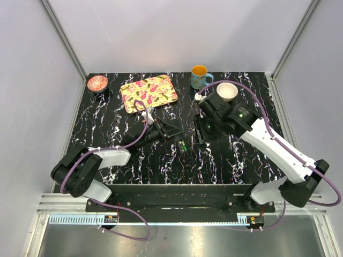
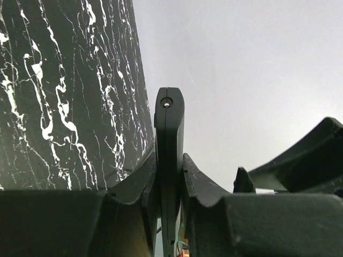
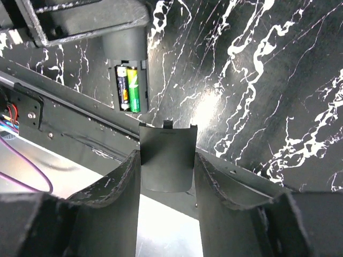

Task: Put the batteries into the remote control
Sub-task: Load the battery cover into the remote control.

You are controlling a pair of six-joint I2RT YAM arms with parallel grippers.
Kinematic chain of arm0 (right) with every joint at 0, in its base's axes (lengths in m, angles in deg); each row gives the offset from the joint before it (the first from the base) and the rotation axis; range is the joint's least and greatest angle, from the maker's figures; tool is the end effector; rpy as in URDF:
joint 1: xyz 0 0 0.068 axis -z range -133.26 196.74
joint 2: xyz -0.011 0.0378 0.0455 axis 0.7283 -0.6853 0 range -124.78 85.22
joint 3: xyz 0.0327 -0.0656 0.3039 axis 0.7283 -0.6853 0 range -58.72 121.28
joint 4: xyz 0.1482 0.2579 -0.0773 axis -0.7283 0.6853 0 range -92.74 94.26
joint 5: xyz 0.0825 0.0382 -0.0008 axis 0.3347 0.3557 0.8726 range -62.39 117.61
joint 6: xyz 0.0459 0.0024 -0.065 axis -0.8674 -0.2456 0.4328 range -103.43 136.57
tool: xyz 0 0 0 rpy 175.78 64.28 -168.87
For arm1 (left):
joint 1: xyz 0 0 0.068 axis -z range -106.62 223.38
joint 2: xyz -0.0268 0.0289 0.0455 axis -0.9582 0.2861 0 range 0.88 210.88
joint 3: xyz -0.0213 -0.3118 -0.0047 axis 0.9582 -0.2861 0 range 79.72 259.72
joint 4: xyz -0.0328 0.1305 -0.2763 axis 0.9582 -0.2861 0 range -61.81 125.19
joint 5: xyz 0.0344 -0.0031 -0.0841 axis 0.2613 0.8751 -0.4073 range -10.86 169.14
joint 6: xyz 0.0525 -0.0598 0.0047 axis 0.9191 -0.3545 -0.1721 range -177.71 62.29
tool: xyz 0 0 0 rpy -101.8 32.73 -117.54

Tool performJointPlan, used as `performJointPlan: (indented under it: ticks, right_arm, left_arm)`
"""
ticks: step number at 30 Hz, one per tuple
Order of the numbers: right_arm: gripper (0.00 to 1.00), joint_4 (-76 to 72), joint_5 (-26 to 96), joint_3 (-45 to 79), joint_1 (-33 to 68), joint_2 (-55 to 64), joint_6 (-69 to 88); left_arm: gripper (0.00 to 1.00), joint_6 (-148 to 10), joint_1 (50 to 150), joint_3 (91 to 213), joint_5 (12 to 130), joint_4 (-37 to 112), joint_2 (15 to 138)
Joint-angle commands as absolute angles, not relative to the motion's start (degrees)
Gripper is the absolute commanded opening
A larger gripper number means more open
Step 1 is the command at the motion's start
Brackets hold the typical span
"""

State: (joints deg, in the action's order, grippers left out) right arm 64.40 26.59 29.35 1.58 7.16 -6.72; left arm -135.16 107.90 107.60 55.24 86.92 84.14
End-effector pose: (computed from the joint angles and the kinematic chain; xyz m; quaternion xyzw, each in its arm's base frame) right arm 0.2215 0.2210 0.4022 -0.1795 0.9421 0.1521 0.2387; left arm 0.2618 -0.2137 0.2002 -0.1292 0.7158 -0.6394 0.2493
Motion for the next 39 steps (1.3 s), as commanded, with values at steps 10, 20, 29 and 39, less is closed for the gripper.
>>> performJointPlan:
  ticks: [10, 20, 29, 39]
  right_arm:
    - [0.00, 67.40, 22.60, 33.30, -3.97, 0.67, -9.71]
    - [0.00, 67.40, 22.16, 34.00, -4.67, -3.98, -8.74]
    - [0.00, 68.37, 20.40, 35.85, -4.67, -6.45, -7.69]
    - [0.00, 68.19, 19.78, 35.23, -4.67, -7.24, -7.16]
  left_arm:
    - [0.00, -144.19, 112.49, 111.01, 62.88, 102.42, 92.54]
    - [0.00, -146.30, 114.24, 110.48, 63.23, 108.05, 94.84]
    - [0.00, -147.00, 114.68, 109.78, 62.70, 109.73, 95.27]
    - [0.00, -147.71, 114.77, 109.69, 62.09, 110.25, 95.71]
